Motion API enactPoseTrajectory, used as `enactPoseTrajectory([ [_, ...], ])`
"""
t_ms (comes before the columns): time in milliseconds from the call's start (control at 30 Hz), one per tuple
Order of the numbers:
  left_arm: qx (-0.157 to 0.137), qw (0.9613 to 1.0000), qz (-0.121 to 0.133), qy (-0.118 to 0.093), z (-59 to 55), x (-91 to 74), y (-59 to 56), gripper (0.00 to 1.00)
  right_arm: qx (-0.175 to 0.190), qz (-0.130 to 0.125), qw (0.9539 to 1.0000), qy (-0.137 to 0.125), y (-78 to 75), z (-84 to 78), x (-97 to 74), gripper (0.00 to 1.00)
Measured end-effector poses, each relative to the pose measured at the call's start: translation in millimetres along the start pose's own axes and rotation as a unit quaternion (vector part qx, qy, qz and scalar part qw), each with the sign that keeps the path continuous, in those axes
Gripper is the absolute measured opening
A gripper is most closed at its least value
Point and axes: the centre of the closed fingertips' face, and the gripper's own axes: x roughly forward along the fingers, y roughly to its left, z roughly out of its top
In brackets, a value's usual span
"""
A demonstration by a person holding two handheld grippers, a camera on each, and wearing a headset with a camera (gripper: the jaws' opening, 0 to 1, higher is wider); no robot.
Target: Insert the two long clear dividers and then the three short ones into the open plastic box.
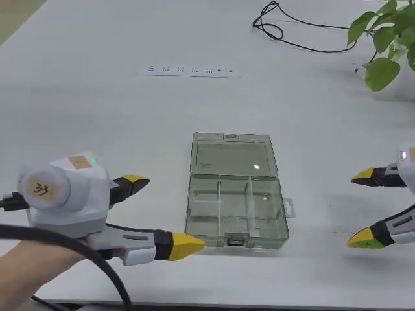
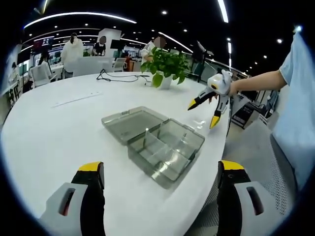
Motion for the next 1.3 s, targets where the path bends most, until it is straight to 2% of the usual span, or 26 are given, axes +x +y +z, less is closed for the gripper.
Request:
enactPoseTrajectory([
  [67,-0.001,1.0,0.002,0.0,-0.3,-1.0,0.8,0.98,-0.003,0.007,1.0,0.005,-0.1,-2.4,2.3,0.72],
  [100,-0.002,1.0,0.003,0.0,-0.6,-1.5,1.2,0.98,-0.021,0.008,0.9996,0.02,-1.6,-7.3,3.3,0.7],
  [233,-0.003,1.0,0.006,0.001,-2.2,-3.3,2.3,0.98,-0.031,0.017,0.9989,0.032,-5.3,-15.5,9.0,0.64],
  [433,-0.004,1.0,0.008,0.002,-3.3,-4.7,3.2,0.97,-0.039,0.03,0.9976,0.049,-5.8,-20.4,13.5,0.54],
  [600,-0.007,0.9999,0.01,-0.001,-2.5,-5.4,4.1,0.97,-0.047,0.034,0.9967,0.057,-2.1,-19.8,15.5,0.49],
  [800,-0.008,0.9999,0.011,-0.001,-3.5,-6.4,4.9,0.97,-0.077,0.037,0.9934,0.077,3.2,-20.7,17.2,0.44],
  [900,-0.01,0.9999,0.011,-0.003,-3.5,-7.0,4.6,0.97,-0.075,0.043,0.993,0.08,5.9,-22.4,18.0,0.43],
  [1000,-0.011,0.9998,0.013,-0.005,-2.9,-7.7,5.7,0.97,-0.074,0.042,0.9931,0.081,1.2,-25.3,18.7,0.42],
  [1167,-0.011,0.9999,0.011,-0.005,-2.2,-6.9,4.7,0.97,-0.072,0.054,0.9924,0.083,6.8,-23.8,18.9,0.38],
  [1300,-0.009,0.9999,0.007,-0.005,-0.6,-5.2,3.0,0.97,-0.071,0.055,0.9927,0.08,-2.9,-25.7,22.1,0.34],
])
